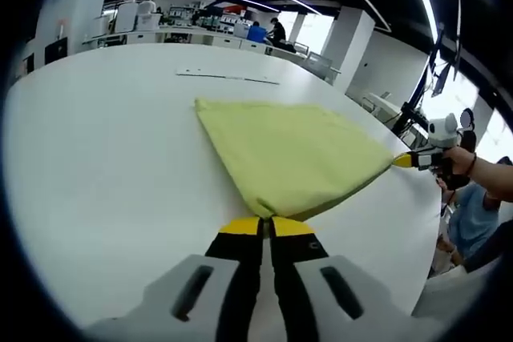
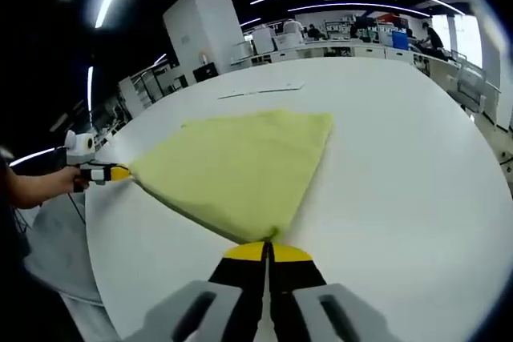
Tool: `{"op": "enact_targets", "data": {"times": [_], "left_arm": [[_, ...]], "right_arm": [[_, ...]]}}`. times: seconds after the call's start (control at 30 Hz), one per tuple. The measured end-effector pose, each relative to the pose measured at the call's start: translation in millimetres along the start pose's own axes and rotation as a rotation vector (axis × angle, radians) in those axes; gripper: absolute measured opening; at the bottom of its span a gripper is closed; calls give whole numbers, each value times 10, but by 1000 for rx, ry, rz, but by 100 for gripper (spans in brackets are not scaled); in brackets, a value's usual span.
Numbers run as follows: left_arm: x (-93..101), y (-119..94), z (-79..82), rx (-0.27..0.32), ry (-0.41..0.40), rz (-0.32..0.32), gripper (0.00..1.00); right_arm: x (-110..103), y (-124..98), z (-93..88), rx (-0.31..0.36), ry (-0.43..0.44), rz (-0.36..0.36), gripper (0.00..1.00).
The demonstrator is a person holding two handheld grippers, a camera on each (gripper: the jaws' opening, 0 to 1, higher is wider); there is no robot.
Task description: Fold the garment on the visible template until the final outline fits inside the template.
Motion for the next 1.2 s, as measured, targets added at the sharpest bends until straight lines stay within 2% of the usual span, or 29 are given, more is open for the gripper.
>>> {"op": "enact_targets", "data": {"times": [0.17,0.27,0.4,0.5,0.67,0.77,1.2], "left_arm": [[2,-26,17,-5,46,-1,0],[-30,-45,38,-12,115,18,0],[-94,-61,65,-5,131,44,0],[-109,-74,72,-3,127,42,0],[-103,-72,46,-16,166,43,0],[-94,-91,6,-26,192,39,0],[-68,-174,-87,-41,229,43,0]], "right_arm": [[1,-17,7,-5,-10,-1,0],[13,-54,27,-11,-26,-12,0],[38,-95,56,-9,-34,-25,0],[47,-120,64,-11,-41,-32,0],[43,-154,78,-9,-51,-33,0],[26,-161,30,-41,-62,-29,0],[-34,-187,-73,-66,-66,-21,0]]}}
Point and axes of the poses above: the point that each gripper's makers call its tool centre point, and the gripper's own axes: y roughly forward along the fingers, x roughly to its right, z roughly out of its top, the point moved 4 cm from there along -y, roughly backward along the fingers, and after that the axes turned 11 degrees about z, right-handed, at the moved point
